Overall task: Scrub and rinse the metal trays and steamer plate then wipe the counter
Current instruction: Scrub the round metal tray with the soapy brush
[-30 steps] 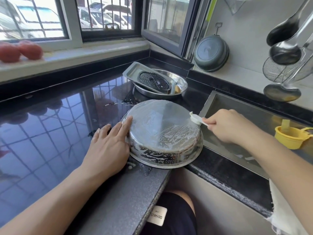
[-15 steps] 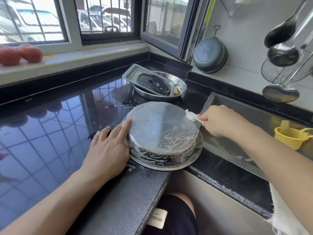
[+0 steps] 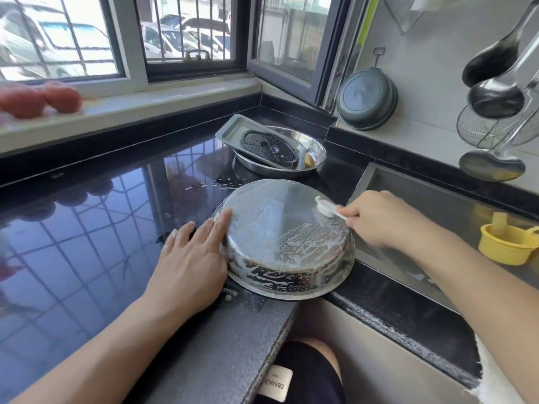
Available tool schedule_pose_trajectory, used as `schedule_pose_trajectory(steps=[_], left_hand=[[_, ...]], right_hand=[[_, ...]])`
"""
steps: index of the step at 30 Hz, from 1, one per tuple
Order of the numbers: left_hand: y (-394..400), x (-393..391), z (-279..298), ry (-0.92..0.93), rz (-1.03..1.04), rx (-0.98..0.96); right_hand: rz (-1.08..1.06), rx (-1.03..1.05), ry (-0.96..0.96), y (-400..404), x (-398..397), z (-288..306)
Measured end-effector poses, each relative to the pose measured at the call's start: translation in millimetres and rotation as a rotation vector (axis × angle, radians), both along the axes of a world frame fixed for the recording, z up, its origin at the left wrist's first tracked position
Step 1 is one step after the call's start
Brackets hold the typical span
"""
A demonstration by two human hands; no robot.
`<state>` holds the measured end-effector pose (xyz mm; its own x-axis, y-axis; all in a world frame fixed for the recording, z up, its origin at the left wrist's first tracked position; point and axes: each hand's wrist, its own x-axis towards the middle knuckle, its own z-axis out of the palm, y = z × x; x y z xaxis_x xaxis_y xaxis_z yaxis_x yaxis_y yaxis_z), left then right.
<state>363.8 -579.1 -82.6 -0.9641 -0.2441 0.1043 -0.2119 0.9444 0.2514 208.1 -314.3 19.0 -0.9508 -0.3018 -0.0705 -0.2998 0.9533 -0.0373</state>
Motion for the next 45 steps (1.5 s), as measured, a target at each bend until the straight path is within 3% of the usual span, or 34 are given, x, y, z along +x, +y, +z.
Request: schedule_pose_trajectory(steps=[14,18,41,45], left_hand=[[-0.2,-0.4,-1.0,0.016,-0.008,0.006],[-2.1,-0.4,-0.9,0.012,-0.017,0.005],[-0.6,-0.4,-2.7,0.029,-0.007,0.014],[-1.5,0.3,-3.4,0.025,-0.016,0.018]], right_hand=[[0.047,-0.012,-0.017,-18.5,-2.7,0.3],[-0.043,0.011,0.062,-16.4,-13.3,1.5],[0.081,-0.025,-0.05,-59.8,-38.4,7.4],[-0.021,0.019,0.029,-61.0,-43.2,13.7]])
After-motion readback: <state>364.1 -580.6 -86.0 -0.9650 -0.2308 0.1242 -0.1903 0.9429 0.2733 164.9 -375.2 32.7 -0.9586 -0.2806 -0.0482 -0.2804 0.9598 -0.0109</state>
